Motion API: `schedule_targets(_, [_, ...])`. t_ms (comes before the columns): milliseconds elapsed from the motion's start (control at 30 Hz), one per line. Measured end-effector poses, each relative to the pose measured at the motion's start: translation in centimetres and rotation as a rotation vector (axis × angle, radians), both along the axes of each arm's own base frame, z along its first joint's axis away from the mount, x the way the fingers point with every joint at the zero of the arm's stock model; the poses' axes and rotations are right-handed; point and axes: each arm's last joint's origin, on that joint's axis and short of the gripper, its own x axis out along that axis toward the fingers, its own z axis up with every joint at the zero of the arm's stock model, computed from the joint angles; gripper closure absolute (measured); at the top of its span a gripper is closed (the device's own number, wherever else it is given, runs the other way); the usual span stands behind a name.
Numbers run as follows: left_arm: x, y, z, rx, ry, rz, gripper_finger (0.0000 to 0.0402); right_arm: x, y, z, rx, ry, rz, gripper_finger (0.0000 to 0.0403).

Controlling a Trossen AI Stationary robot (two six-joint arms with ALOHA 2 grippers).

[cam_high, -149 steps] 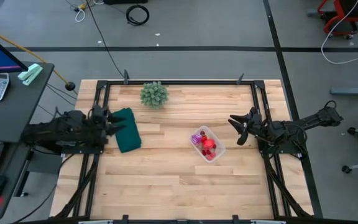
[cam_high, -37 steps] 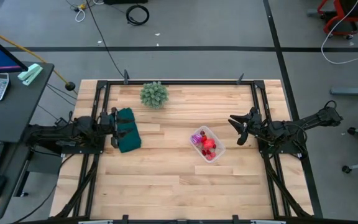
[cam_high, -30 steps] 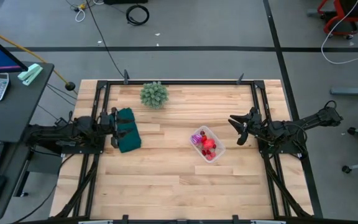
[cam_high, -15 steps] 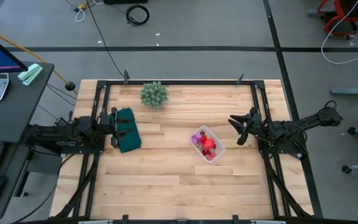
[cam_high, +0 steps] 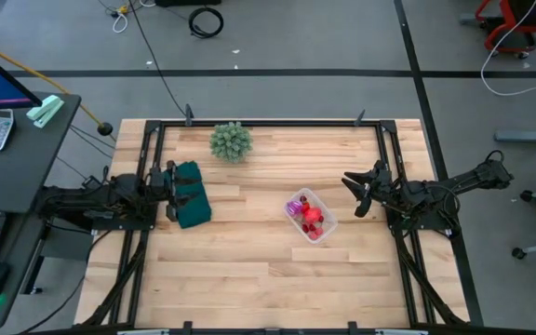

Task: Pick and placing Produce into tupperware
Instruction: Return to Home Position

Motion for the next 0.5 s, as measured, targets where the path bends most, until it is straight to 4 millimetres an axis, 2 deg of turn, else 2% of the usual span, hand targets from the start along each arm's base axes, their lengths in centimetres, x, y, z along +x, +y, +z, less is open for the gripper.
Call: schedule_targets(500, [0.00, 0.00, -0.01, 0.000, 0.000, 0.000, 0.0203, 0.00, 0.00, 0.00, 0.000, 0.000, 0.000, 0.0286])
